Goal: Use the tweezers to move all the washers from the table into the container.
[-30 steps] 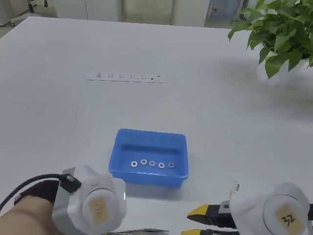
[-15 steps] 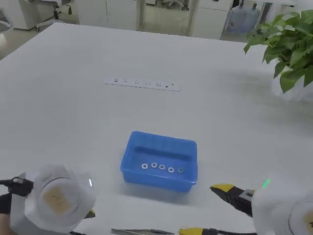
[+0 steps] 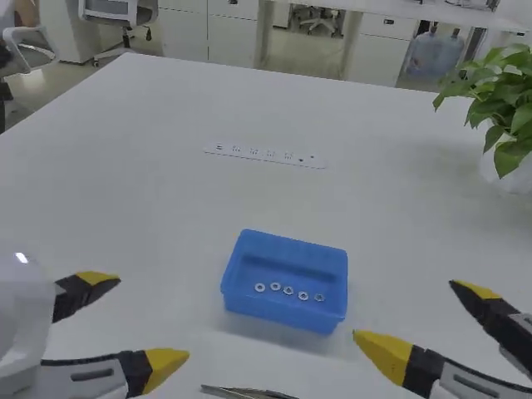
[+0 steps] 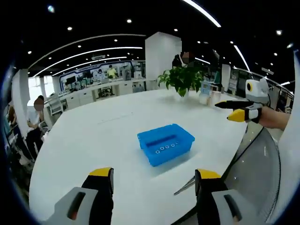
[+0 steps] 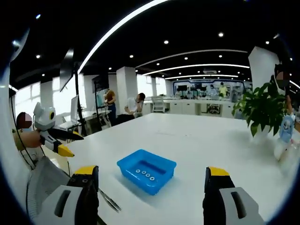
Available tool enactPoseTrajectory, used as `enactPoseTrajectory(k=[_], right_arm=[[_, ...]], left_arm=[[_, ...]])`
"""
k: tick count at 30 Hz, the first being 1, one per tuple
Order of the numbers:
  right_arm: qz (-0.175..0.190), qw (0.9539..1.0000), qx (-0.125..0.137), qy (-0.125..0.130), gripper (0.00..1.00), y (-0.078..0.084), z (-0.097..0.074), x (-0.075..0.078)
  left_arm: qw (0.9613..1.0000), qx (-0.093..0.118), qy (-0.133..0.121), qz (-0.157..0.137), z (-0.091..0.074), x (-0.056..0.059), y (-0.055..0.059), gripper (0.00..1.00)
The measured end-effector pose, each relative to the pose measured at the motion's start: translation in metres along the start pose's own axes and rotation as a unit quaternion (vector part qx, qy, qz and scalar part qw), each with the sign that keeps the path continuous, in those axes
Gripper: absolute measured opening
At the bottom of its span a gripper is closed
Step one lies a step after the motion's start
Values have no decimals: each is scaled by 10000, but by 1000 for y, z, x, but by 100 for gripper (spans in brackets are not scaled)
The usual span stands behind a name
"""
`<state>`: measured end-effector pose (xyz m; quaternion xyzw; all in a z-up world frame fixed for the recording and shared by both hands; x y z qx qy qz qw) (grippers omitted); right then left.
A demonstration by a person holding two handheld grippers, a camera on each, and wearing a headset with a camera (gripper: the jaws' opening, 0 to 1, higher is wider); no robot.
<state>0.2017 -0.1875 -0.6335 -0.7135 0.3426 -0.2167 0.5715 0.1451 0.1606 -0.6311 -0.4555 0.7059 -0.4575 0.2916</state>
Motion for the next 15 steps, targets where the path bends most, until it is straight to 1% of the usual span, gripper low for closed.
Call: enactPoseTrajectory(k=[2,4,5,6,7,8,9,10,12,13,14,15], right_arm=[[-39,9999,30,153,98,-3,-6,5],[-50,9997,32,246,99,-5,-11,10],[-48,9996,40,279,99,-5,-12,12],[-77,9993,91,354,99,-6,-14,14],[-75,9992,113,366,99,-7,-15,15],[-74,9992,150,351,99,-8,-17,15],[-121,9990,185,382,99,-9,-18,15],[-161,9988,196,420,99,-10,-18,15],[-180,9983,232,504,99,-12,-20,15],[-149,9982,256,513,99,-13,-20,15],[-60,9982,313,514,99,-13,-21,15],[-16,9980,351,534,99,-14,-22,15]], left_arm=[[9994,283,-161,-81,-4,-1,-4,80],[9989,415,-156,-150,-9,0,-6,85],[9984,497,-200,-157,-11,0,-8,88],[9980,560,-244,-166,-14,0,-9,92],[9977,570,-286,-208,-15,-2,-9,96],[9973,566,-395,-251,-16,-4,-9,99],[9967,496,-578,-286,-18,-8,-8,99],[9961,504,-653,-312,-19,-10,-8,99],[9941,606,-775,-463,-22,-14,-8,99],[9932,656,-784,-552,-23,-15,-9,99],[9916,770,-806,-661,-25,-17,-10,99],[9908,830,-823,-687,-26,-18,-11,99]])
Point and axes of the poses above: the centre of the closed fingertips' face, and the gripper's own axes: z roughly forward along the fingers, x roughly to its right, y roughly out of its underside, the point moved 10 cm from there along -z, roughly backward along the fingers, and after that the axes turned 3 degrees about -y, right-handed, at the moved point
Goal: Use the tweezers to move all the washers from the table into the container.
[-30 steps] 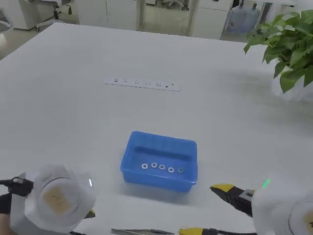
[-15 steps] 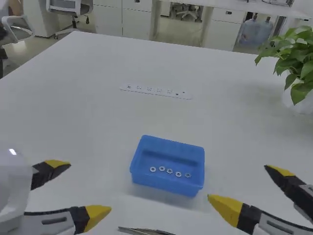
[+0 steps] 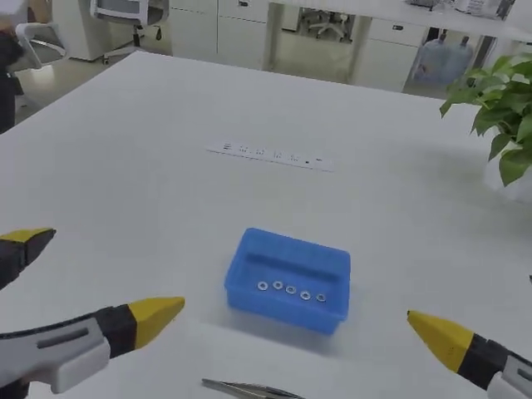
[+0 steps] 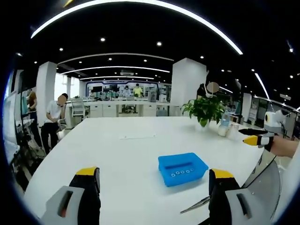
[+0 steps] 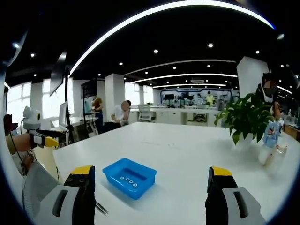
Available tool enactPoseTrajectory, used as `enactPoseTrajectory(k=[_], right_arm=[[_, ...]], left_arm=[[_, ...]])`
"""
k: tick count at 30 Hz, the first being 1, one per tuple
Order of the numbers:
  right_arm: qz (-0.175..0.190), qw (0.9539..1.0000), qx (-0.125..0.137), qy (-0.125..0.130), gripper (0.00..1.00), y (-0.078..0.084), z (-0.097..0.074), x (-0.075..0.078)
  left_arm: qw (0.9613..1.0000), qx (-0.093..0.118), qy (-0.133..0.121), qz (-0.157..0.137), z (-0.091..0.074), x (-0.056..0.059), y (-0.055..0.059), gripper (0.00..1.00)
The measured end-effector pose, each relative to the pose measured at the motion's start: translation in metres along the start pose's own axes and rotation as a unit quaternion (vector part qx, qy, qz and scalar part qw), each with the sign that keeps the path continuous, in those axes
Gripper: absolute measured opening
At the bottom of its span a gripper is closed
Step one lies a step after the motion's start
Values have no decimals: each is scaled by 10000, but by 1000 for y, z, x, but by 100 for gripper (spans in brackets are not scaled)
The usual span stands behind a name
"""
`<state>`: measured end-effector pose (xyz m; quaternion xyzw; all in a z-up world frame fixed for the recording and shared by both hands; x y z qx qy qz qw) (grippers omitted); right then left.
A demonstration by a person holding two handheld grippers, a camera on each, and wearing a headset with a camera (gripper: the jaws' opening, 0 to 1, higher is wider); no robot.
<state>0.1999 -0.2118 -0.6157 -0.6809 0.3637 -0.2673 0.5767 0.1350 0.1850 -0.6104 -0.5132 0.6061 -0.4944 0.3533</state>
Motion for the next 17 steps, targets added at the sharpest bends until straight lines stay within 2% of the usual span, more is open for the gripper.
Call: enactPoseTrajectory(k=[4,5,9,14,17], right_arm=[[101,9998,126,89,99,-3,-2,4],[113,9998,129,119,99,-4,-2,5],[257,9992,263,164,99,-6,-6,8],[370,9985,310,244,99,-3,-10,10],[441,9979,381,295,99,-2,-14,13]], left_arm=[[10000,53,-50,23,-2,-2,-2,99],[10000,-43,-33,49,-3,-2,-1,99],[9999,-53,-79,94,-4,-3,0,99],[9999,65,-93,-65,-7,-3,-3,99],[9999,90,-91,-19,-8,-2,-5,99]])
Point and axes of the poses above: the centre of the closed fingertips' face, and the gripper's own axes: z roughly forward along the fingers, x roughly to its right, y roughly out of its underside, the point moved 10 cm from there along -z, roughly backward along the fingers, and after that the axes turned 3 degrees about -y, right-handed, at the moved point
